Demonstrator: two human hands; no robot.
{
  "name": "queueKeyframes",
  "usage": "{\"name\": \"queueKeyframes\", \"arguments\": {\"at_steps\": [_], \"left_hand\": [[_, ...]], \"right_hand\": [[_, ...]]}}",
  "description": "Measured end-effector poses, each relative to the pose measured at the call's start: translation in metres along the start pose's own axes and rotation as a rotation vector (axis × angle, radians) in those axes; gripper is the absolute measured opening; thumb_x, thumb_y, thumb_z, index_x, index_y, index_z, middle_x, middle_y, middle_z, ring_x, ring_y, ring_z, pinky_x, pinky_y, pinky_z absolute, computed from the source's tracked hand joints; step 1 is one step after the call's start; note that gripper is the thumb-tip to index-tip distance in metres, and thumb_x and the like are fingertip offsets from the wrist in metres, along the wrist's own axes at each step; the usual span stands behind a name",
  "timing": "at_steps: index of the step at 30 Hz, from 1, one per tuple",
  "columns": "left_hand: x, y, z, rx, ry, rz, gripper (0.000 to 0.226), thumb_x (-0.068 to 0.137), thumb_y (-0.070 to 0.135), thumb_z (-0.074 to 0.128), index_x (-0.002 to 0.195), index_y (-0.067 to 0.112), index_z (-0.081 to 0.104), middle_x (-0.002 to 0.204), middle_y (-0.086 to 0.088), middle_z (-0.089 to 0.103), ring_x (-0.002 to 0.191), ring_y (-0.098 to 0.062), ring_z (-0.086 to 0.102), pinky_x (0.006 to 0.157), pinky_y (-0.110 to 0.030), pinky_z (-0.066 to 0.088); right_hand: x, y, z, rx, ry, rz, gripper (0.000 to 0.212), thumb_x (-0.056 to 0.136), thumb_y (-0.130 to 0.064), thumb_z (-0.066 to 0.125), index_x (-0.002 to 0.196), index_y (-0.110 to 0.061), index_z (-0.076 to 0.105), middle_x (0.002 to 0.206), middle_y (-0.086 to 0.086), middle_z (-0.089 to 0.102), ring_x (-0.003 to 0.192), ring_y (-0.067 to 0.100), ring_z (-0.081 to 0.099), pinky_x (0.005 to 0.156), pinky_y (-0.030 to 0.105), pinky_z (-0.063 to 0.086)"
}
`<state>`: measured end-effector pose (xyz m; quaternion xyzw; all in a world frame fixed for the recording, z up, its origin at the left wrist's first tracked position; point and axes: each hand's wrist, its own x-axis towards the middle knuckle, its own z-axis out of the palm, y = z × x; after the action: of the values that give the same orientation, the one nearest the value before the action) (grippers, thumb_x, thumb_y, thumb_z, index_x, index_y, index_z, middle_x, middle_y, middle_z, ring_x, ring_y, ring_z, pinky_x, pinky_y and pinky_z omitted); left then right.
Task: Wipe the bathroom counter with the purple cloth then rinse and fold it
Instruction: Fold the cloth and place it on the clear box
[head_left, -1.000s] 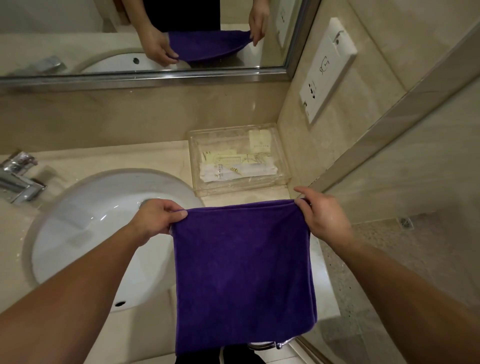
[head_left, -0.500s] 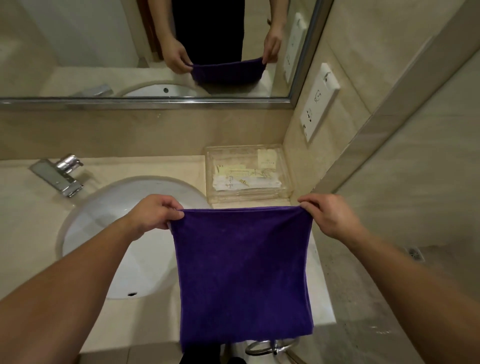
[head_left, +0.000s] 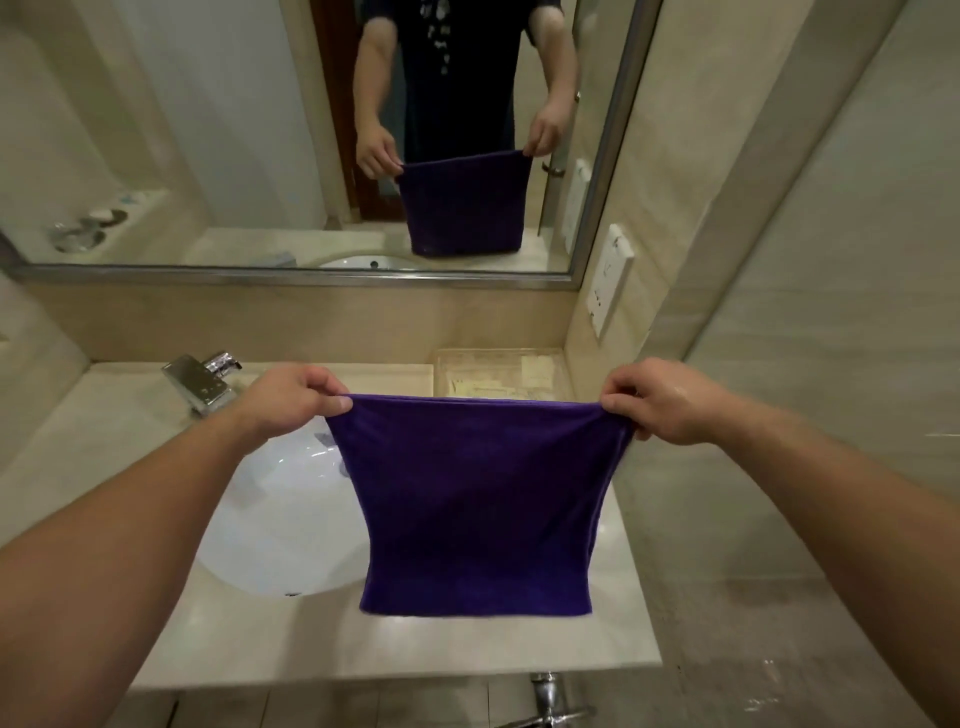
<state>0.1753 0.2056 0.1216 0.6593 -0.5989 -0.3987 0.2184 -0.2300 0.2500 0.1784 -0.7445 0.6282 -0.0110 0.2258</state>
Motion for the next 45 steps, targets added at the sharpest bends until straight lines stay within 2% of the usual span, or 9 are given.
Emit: {"name": "queueKeyframes", "arguments": {"at_steps": [2,5,10,17,21,29,35,42,45], "left_hand": [[-0.003,0.011,-0.010,0.011,-0.002,0.045,0.003,0.089,0.007,0.075,0.085,0.007,0.075,0.085,-0.011,0.072,0.077,-0.018,0.061,0.071,-0.025,0.046],[-0.010,0.027,-0.023,0.009,0.015,0.083,0.005,0.091,0.008,0.072,0.086,0.008,0.073,0.075,-0.004,0.067,0.059,-0.013,0.052,0.055,-0.023,0.041],[-0.019,0.039,-0.045,-0.221,-0.016,0.137,0.007,0.092,-0.001,0.068,0.086,0.003,0.070,0.076,-0.012,0.072,0.066,-0.018,0.068,0.069,-0.033,0.060],[-0.025,0.047,-0.059,-0.256,-0.050,0.199,0.012,0.089,0.000,0.071,0.097,0.006,0.077,0.087,-0.017,0.077,0.078,-0.024,0.070,0.068,-0.024,0.063],[-0.024,0.051,-0.057,-0.222,-0.070,0.217,0.014,0.089,0.002,0.072,0.095,0.012,0.080,0.088,-0.019,0.076,0.076,-0.022,0.067,0.074,-0.029,0.062],[-0.007,0.067,-0.029,-0.246,-0.024,0.193,0.010,0.089,-0.001,0.071,0.098,-0.001,0.075,0.087,-0.022,0.069,0.078,-0.026,0.061,0.064,-0.022,0.059],[-0.002,0.077,-0.015,-0.243,-0.001,0.191,0.008,0.088,0.000,0.072,0.095,0.000,0.076,0.082,-0.016,0.071,0.070,-0.021,0.062,0.087,-0.044,0.057],[-0.035,0.065,0.007,-0.201,0.026,0.274,0.013,0.087,-0.001,0.073,0.085,0.011,0.078,0.073,-0.007,0.072,0.071,-0.019,0.062,0.072,-0.027,0.056],[-0.052,0.042,0.025,-0.166,-0.005,0.227,0.014,0.086,0.000,0.074,0.084,0.013,0.078,0.076,-0.008,0.071,0.071,-0.018,0.062,0.068,-0.022,0.054]], "right_hand": [[-0.006,-0.005,-0.006,-0.141,0.021,-0.020,0.017,0.105,-0.027,0.049,0.090,-0.022,0.057,0.086,-0.004,0.065,0.081,0.018,0.060,0.069,0.028,0.040],[-0.018,-0.015,-0.015,-0.159,0.097,0.016,0.018,0.106,-0.028,0.044,0.093,-0.023,0.054,0.087,-0.001,0.066,0.083,0.022,0.062,0.068,0.031,0.042],[-0.036,-0.039,-0.028,0.289,0.312,0.127,0.020,0.105,-0.019,0.047,0.095,-0.008,0.061,0.072,0.011,0.075,0.064,0.024,0.074,0.068,0.040,0.062],[-0.066,-0.053,-0.037,0.572,0.371,0.157,0.010,0.099,-0.011,0.061,0.100,-0.011,0.071,0.090,0.012,0.075,0.076,0.021,0.074,0.071,0.028,0.063],[-0.076,-0.048,-0.038,0.473,0.338,0.188,0.008,0.091,-0.013,0.073,0.093,-0.020,0.074,0.085,0.004,0.076,0.078,0.019,0.075,0.070,0.023,0.062],[-0.043,-0.020,-0.034,0.460,0.412,0.325,0.009,0.090,-0.010,0.072,0.084,-0.016,0.076,0.081,0.008,0.076,0.080,0.027,0.076,0.081,0.045,0.063],[-0.035,-0.006,-0.038,0.465,0.460,0.381,0.015,0.089,-0.013,0.072,0.077,-0.021,0.075,0.074,0.005,0.076,0.080,0.026,0.075,0.084,0.048,0.061],[-0.066,0.004,-0.016,0.490,0.479,0.432,0.013,0.083,-0.014,0.074,0.072,-0.020,0.076,0.066,0.005,0.075,0.077,0.029,0.075,0.081,0.046,0.061],[-0.084,0.008,0.018,0.418,0.429,0.456,0.013,0.084,-0.016,0.074,0.072,-0.022,0.074,0.059,0.000,0.071,0.063,0.020,0.068,0.061,0.030,0.052]]}}
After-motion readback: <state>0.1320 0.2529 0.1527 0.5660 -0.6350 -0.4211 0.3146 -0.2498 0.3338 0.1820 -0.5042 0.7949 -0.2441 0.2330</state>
